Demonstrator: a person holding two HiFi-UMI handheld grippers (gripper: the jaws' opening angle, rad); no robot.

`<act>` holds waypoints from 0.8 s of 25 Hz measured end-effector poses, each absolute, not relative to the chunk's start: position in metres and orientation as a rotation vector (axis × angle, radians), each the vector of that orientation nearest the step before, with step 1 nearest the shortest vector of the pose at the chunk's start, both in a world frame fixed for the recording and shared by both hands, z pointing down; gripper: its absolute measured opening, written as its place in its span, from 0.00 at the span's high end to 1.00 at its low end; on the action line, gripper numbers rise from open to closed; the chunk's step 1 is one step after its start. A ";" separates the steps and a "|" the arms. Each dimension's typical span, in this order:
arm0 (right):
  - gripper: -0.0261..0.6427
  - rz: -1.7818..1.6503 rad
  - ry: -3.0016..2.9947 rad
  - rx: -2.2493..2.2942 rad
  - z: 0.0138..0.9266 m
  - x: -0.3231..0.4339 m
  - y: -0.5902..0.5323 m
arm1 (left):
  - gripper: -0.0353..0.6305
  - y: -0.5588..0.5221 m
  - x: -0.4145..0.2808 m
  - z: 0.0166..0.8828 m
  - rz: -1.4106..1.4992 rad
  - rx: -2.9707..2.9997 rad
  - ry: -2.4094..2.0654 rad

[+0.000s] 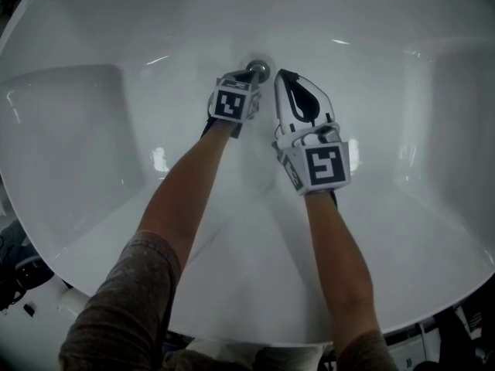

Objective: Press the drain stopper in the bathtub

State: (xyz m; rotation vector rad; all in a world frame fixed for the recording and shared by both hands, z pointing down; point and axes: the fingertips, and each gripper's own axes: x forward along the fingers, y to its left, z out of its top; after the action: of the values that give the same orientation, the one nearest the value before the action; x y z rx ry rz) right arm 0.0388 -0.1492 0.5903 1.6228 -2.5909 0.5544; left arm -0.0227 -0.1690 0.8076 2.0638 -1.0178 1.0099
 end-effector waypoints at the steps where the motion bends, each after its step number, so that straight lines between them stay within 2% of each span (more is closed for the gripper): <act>1: 0.96 0.560 -2.592 1.620 0.593 0.039 -0.149 | 0.94 -0.168 -0.023 0.814 1.022 2.047 -1.008; 20: 0.96 0.636 -2.574 1.663 0.598 0.042 -0.143 | 0.94 -0.173 -0.025 0.825 1.167 1.933 -0.972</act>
State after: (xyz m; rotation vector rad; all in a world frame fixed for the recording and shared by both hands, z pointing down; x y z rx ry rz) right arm 0.0424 -0.1429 0.5978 1.6635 -2.5743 0.6365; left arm -0.0253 -0.1732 0.8249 1.9325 -0.9723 1.1669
